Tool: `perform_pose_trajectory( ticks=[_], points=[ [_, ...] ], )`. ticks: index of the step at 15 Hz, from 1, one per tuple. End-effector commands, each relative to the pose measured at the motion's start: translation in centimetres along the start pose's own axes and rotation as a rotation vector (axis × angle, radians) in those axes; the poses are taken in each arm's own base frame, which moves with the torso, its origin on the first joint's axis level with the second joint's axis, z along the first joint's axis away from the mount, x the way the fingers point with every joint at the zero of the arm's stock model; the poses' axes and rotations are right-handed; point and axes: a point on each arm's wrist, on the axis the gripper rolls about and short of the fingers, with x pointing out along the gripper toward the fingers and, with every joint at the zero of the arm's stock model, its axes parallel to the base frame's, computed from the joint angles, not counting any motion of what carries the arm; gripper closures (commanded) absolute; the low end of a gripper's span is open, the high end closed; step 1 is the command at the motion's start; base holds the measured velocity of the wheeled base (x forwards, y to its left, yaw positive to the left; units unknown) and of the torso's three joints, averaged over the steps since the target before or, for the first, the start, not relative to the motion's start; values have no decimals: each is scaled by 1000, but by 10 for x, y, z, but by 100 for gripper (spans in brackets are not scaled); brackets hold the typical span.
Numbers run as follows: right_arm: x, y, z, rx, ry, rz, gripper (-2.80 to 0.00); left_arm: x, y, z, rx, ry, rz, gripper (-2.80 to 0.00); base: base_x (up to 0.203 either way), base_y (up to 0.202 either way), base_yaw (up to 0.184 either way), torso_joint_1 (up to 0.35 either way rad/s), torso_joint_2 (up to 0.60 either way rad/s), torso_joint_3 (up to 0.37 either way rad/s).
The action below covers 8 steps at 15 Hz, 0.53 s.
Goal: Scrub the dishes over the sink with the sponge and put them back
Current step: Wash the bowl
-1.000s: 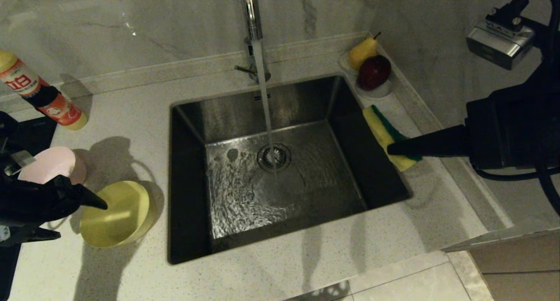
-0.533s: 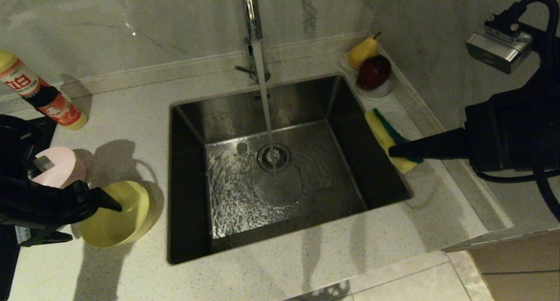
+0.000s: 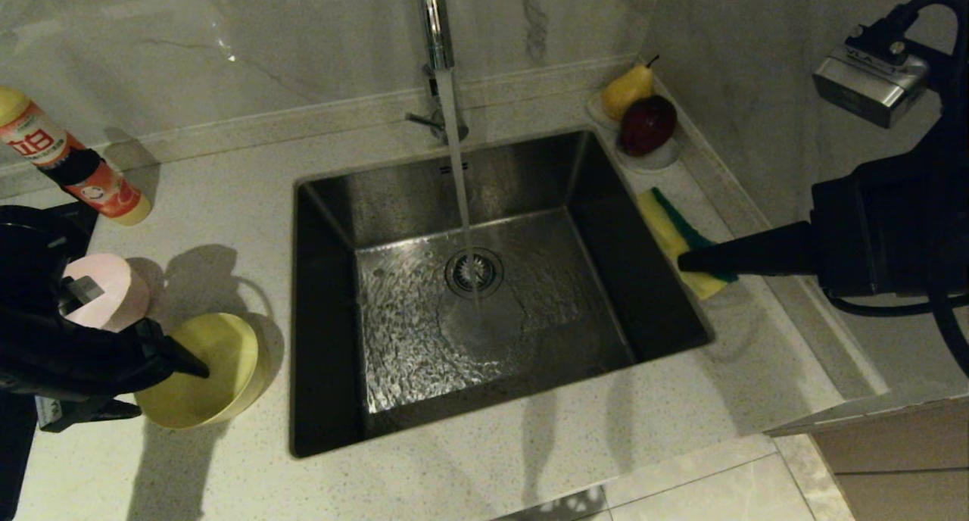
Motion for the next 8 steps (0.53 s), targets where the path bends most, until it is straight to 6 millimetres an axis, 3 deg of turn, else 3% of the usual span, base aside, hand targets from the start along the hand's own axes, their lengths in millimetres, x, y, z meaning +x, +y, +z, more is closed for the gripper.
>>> perform_pose_trajectory(
  ticks=[1,5,8],
  points=[
    [-1,0,-2,3,5,0,0,5,1,-2,-2,-6,11,0,0,0,0,0,0,0],
    [-1,-1,-3,4,10,2,0,13,1,-6,14,-55,46,0,0,0,0,0,0,0],
    [2,-2,-5,6,18,2,0,2,-4,0,-60,-101,14,0,0,0,0,0,0,0]
  ],
)
